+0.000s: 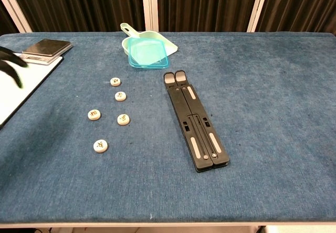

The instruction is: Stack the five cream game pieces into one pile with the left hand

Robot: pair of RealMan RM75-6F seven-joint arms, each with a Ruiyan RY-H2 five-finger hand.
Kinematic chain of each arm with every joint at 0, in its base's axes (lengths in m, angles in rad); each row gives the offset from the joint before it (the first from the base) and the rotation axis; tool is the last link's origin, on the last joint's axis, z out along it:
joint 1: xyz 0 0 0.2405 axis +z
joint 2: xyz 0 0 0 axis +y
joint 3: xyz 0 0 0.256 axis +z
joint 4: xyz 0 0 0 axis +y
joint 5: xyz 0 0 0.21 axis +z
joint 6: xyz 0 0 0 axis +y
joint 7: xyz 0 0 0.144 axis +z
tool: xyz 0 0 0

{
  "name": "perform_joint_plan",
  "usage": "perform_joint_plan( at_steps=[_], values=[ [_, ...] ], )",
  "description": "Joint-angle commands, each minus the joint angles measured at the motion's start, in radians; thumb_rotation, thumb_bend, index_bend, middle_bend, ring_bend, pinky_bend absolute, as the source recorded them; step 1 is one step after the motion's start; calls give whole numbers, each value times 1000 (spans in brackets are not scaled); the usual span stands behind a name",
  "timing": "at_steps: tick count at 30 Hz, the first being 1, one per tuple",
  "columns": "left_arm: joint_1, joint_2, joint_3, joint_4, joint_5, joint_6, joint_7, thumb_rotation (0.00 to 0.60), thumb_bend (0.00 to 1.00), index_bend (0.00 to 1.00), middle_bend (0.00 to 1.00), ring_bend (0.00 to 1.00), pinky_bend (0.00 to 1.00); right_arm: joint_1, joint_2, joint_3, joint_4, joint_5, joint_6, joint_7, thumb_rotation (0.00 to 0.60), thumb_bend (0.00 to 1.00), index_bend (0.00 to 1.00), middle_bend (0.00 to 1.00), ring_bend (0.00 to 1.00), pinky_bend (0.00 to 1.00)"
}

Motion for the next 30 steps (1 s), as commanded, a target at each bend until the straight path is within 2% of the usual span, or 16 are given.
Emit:
perform_joint_plan(
  at_steps=[1, 6, 13, 16, 19, 30],
  values=[
    [-72, -91, 8, 27, 9, -97, 19, 600, 180, 373, 151, 64, 12, 2, 0, 1, 2, 3, -4, 2, 600, 48, 0, 0, 0, 14],
    [-109, -176, 0, 66, -37, -159, 49, 600, 178, 379, 151, 55, 12, 6, 5, 5, 0, 10, -11, 0, 600, 48, 0, 0, 0, 14],
    [-112, -242, -3, 98, -76, -148, 94, 600, 185, 418, 151, 41, 12, 9, 13, 12, -7, 15, -12, -4, 600, 48, 0, 0, 0, 14],
    [-116, -269, -10, 109, -98, -146, 111, 600, 222, 418, 151, 25, 12, 13, 12, 15, -7, 17, -15, -4, 600, 48, 0, 0, 0, 14],
    [-123, -285, -10, 116, -112, -153, 125, 600, 263, 419, 150, 12, 12, 15, 12, 20, -6, 20, -12, -3, 600, 48, 0, 0, 0, 14],
    [-140, -315, 0, 126, -147, -167, 159, 600, 283, 418, 132, 0, 4, 14, 23, 26, -8, 33, -12, 4, 600, 48, 0, 0, 0, 9]
  ],
)
